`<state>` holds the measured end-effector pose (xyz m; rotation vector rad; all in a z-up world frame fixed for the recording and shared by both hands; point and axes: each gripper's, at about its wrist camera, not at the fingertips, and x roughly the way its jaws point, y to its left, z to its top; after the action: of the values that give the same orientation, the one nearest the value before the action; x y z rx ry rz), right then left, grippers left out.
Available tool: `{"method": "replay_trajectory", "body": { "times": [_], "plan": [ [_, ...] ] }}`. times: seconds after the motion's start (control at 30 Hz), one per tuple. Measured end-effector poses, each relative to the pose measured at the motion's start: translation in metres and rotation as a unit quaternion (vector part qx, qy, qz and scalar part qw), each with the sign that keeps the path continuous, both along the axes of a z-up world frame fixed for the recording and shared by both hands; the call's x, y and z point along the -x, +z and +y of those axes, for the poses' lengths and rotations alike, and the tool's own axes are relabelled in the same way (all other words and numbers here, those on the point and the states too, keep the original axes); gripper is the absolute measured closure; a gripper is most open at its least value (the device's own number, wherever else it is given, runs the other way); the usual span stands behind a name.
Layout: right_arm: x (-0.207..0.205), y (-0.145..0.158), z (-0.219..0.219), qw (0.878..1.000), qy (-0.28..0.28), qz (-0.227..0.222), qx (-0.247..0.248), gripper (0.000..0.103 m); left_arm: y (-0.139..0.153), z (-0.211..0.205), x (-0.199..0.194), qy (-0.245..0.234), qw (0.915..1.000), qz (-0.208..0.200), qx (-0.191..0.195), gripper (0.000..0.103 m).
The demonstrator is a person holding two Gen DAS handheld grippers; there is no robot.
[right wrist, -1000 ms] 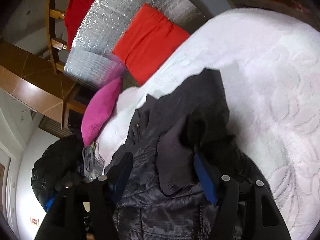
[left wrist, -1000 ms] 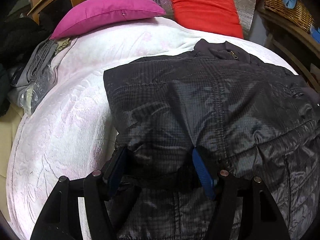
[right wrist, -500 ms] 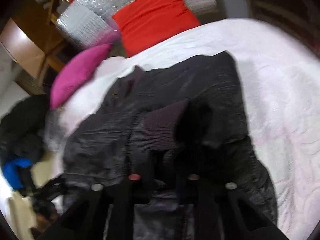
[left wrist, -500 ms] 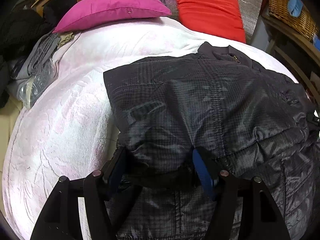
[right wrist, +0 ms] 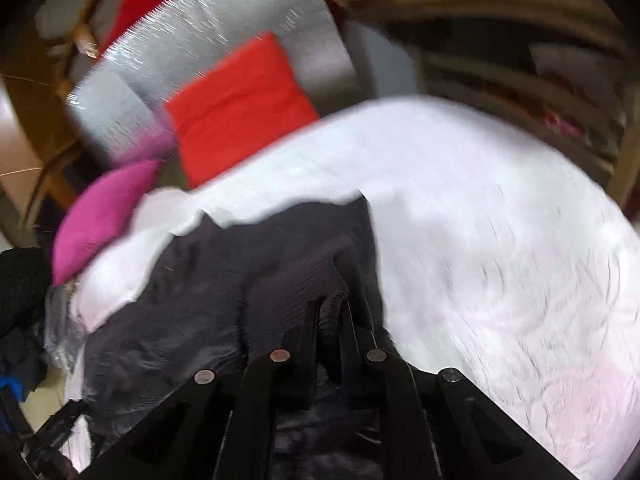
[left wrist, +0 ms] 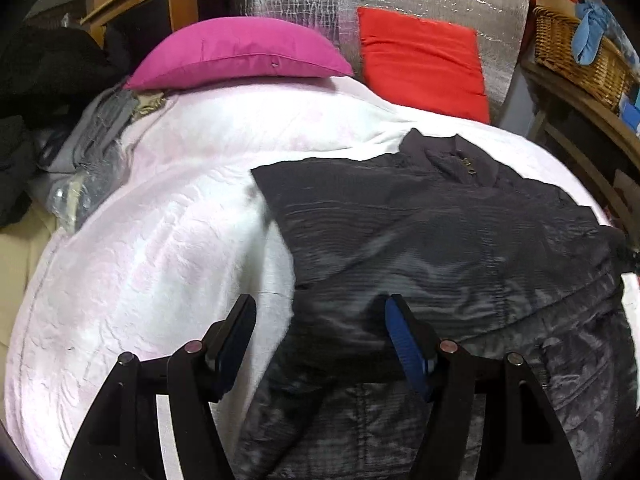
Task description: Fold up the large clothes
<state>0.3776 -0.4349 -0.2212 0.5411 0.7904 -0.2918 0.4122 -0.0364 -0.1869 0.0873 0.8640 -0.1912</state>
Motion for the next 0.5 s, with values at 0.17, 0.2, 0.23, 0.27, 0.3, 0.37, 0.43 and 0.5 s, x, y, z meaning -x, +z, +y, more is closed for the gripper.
{"method": "replay_trajectory", "body": {
  "times": [0.17,0.2,0.23,0.27,0.3,0.37,0.43,0.5],
  "plan": [
    [0.005,-0.018,-0.009,0.999,-0.001,0.039,-0.024,0.094,-0.038,-0.008,-0.011,-0.015,0.9967,0.077,-0.018,0.035],
    [0.008,-0.019,-0.014,0.998,-0.005,0.043,-0.037,0.094,-0.041,-0.008,-0.012,-0.017,0.9962,0.084,-0.017,0.034],
    [0.007,-0.02,-0.016,0.998,-0.007,0.045,-0.051,0.094,-0.04,-0.008,-0.013,-0.017,0.9962,0.084,-0.018,0.033],
    [0.009,-0.023,-0.021,0.996,-0.005,0.05,-0.075,0.092,-0.037,-0.007,-0.013,-0.016,0.9963,0.083,-0.018,0.033],
    [0.012,-0.025,-0.027,0.994,-0.003,0.046,-0.101,0.092,-0.034,-0.006,-0.012,-0.014,0.9966,0.08,-0.016,0.033],
    [0.02,-0.02,-0.037,0.988,-0.01,0.031,-0.153,0.089,-0.026,-0.003,-0.011,-0.013,0.9974,0.07,-0.012,0.033],
    [0.032,-0.01,-0.047,0.984,-0.02,0.013,-0.176,0.089,-0.013,-0.001,-0.009,-0.017,0.9986,0.05,-0.005,0.033],
    [0.043,0.009,-0.049,0.988,-0.031,-0.03,-0.149,0.086,0.002,0.0,-0.006,-0.022,0.9995,0.024,0.008,0.033]
  ]
}}
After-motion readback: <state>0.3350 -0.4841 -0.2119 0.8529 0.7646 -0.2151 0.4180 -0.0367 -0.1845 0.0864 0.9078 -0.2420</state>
